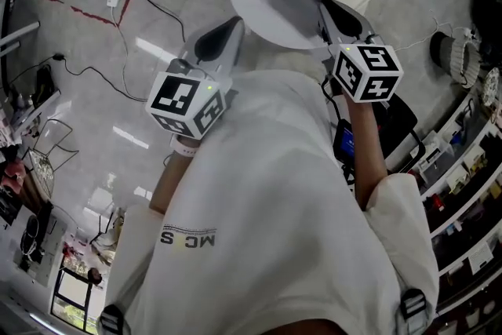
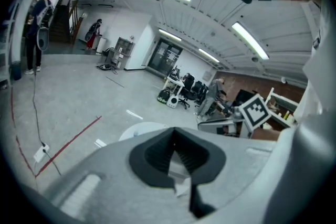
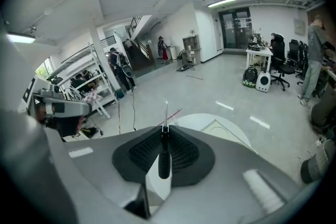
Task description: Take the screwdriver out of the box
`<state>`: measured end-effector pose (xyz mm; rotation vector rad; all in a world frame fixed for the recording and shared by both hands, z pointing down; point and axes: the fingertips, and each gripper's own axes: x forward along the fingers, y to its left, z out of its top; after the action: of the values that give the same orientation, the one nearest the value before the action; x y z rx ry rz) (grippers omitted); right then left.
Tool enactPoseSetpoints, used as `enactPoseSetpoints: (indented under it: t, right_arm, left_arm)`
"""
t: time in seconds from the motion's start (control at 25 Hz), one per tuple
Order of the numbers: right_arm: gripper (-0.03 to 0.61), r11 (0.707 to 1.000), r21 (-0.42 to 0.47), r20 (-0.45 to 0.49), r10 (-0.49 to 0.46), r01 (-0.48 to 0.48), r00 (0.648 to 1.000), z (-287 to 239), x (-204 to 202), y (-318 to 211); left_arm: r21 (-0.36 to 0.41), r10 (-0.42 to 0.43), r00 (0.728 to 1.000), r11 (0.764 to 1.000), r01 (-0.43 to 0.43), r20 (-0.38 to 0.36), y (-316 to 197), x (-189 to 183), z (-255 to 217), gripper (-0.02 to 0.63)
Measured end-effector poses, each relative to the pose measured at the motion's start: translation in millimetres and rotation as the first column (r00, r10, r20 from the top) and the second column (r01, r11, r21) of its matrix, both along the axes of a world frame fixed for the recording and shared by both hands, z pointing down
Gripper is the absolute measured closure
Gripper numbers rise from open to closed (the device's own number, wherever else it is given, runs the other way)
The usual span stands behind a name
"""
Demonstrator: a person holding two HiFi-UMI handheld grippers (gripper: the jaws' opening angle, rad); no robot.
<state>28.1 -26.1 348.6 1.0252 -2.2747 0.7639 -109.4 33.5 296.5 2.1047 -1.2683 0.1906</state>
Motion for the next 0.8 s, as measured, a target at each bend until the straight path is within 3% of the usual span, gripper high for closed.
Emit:
enactPoseSetpoints:
  t: [0.6,0.8]
  right_arm:
    - [0.540,0.974,0.198,0.120,0.085,-0.108,0.989,-106.6,30.7,13.3]
    - [0.539,0.961,0.250,0.135,0.088,-0.120,0.987,-119.5,39.7,20.6]
  left_arm:
    - [0.111,0.021,0.999,0.994,-0.023,0.024,-15.3,5.2,-38.1,0.614]
    - [0.143,0.046,0.999,0.989,-0.048,0.015,-22.7,13.6,-44.7,0.614]
